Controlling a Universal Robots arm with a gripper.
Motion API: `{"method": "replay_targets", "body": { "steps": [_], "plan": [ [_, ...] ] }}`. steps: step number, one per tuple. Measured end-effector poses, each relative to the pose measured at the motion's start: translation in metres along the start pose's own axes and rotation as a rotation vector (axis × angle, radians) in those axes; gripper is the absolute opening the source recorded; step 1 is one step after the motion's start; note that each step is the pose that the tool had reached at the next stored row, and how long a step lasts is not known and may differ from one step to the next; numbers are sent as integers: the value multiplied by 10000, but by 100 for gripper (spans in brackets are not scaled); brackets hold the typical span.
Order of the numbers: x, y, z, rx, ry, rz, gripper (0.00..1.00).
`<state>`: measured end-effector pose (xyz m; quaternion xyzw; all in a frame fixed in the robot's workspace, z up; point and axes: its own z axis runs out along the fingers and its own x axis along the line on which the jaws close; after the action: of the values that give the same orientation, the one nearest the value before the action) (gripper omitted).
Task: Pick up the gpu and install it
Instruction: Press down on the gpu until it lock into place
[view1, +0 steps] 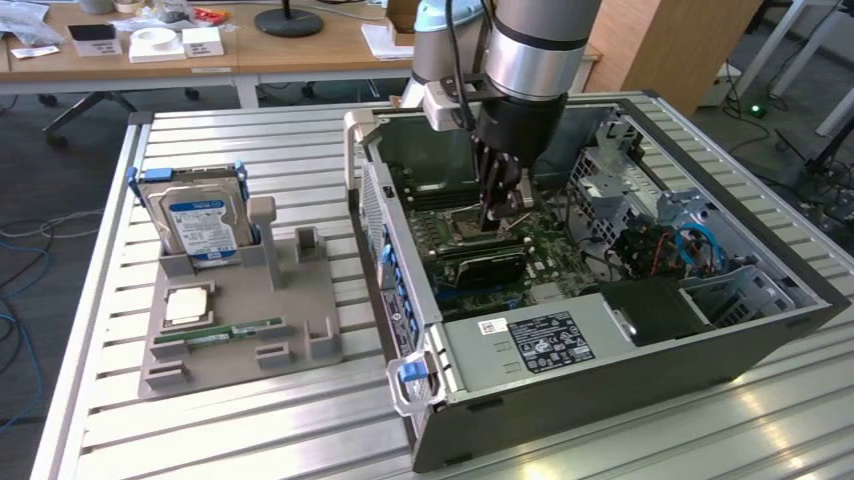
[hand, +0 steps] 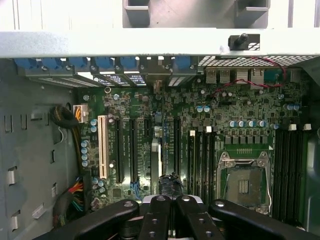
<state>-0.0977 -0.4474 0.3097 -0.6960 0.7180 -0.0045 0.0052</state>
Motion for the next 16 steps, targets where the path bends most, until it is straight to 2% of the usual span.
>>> {"method": "replay_targets", "body": {
  "steps": [16],
  "plan": [
    [0,0,28,0,0,0,11]
  ]
}}
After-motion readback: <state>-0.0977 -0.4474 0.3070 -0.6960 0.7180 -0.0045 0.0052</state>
